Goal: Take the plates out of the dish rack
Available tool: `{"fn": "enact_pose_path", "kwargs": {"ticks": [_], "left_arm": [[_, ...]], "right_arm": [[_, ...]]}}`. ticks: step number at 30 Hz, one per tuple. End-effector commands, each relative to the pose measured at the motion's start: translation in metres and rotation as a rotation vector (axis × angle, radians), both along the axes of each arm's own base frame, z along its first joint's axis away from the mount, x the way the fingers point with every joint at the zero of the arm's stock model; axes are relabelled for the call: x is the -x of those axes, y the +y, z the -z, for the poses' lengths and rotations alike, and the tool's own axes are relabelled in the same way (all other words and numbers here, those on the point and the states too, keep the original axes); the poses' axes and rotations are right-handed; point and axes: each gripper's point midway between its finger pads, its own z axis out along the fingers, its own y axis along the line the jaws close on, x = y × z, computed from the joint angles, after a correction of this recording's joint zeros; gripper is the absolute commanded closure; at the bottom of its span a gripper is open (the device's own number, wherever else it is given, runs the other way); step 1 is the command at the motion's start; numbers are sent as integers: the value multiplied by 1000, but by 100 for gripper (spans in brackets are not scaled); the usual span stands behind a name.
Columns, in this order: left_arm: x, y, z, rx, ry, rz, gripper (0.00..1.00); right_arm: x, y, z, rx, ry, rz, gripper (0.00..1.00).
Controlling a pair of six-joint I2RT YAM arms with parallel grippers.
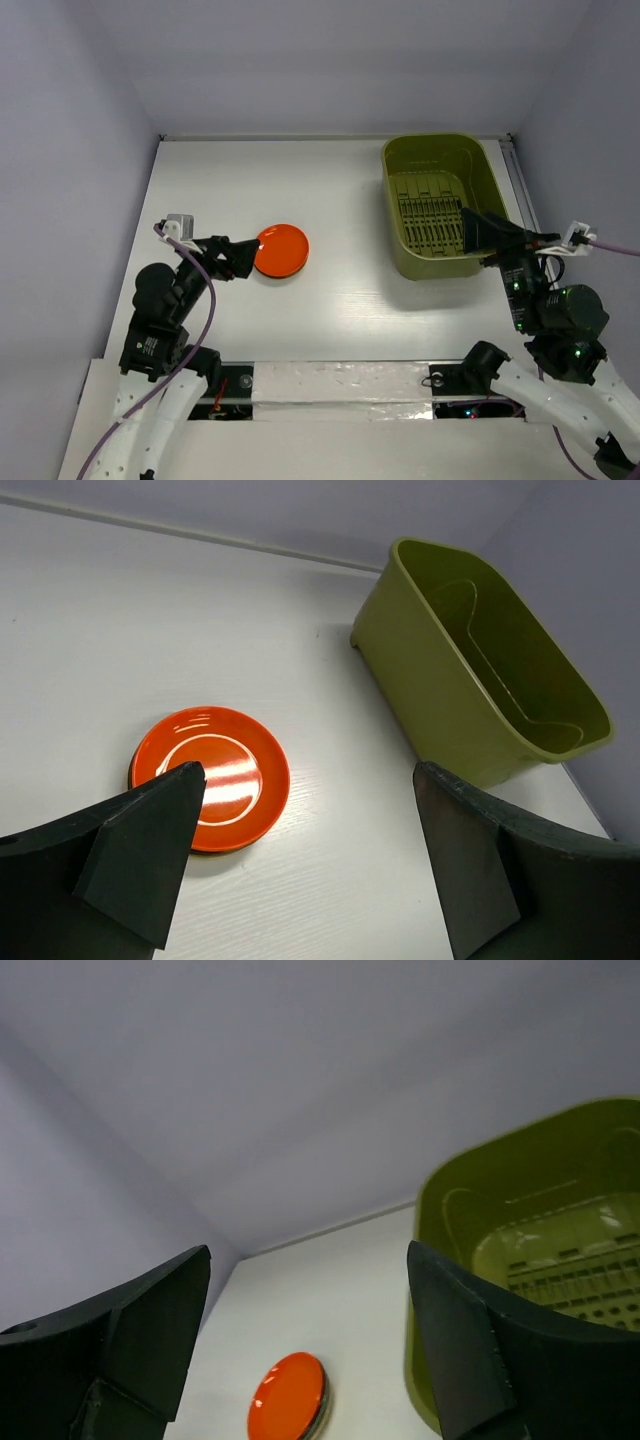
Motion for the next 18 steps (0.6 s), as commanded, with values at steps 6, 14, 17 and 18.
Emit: {"fn": "enact_pose_path", "kwargs": {"ticks": [6, 14, 17, 18], "left_arm": [[0, 3, -42, 0, -117, -6, 17], [2, 3, -58, 15, -130, -6, 17], [4, 5, -66, 16, -144, -16, 18], [4, 5, -66, 17, -147, -16, 18]], "right_arm": [[-1, -30, 48, 22, 116, 138, 14], [3, -36, 60, 7, 149, 146, 14], [4, -37, 61, 4, 151, 145, 14], [4, -37, 62, 6, 151, 143, 14]]}}
